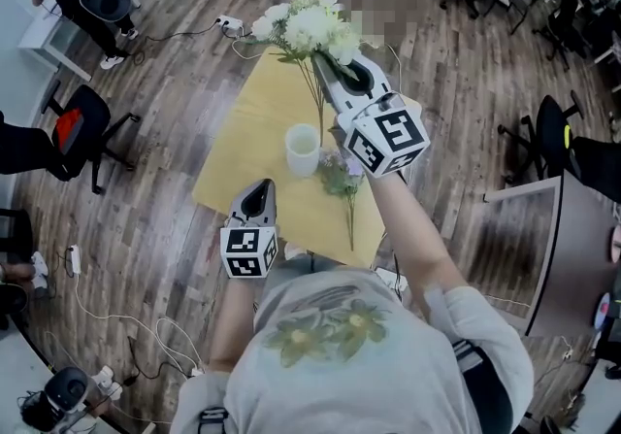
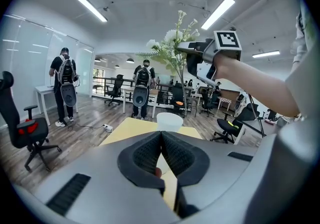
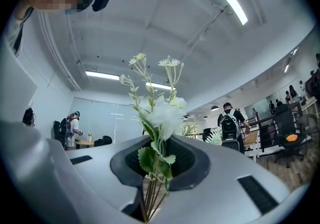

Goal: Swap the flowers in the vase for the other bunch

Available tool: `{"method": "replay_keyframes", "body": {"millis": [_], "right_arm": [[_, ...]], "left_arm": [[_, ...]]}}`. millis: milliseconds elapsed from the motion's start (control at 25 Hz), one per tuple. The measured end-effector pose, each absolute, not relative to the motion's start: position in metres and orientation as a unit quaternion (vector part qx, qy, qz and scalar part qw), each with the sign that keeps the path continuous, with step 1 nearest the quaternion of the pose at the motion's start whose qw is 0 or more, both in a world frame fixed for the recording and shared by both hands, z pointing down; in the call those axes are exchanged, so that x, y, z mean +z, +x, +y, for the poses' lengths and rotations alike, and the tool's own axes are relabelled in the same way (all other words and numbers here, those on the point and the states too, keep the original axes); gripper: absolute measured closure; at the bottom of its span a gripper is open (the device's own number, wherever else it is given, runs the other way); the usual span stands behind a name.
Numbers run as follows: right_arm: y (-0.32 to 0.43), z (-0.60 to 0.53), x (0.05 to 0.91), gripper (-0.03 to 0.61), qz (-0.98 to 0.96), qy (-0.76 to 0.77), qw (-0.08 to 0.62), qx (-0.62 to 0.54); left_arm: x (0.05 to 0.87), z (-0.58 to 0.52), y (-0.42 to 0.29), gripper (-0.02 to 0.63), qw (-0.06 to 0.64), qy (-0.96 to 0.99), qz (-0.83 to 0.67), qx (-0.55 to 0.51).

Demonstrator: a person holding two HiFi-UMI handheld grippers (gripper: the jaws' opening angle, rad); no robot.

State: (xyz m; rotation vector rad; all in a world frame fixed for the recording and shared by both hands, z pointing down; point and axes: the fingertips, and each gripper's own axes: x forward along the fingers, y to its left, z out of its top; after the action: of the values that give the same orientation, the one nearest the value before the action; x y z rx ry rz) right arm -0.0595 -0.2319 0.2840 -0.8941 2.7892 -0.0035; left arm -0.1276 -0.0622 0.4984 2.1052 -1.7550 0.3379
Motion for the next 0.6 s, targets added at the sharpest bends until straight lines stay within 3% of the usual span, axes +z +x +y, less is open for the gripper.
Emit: {"method": "replay_keyframes", "body": {"millis": [600], "right_arm": [[-0.105,-0.223,0.330,0.503,0.959,-0.273,0.067,-0.021]], "left_arm": [[0.496,-0.057,-0.154,0.595,0.192,0.741,-0.633,0.115]]}}
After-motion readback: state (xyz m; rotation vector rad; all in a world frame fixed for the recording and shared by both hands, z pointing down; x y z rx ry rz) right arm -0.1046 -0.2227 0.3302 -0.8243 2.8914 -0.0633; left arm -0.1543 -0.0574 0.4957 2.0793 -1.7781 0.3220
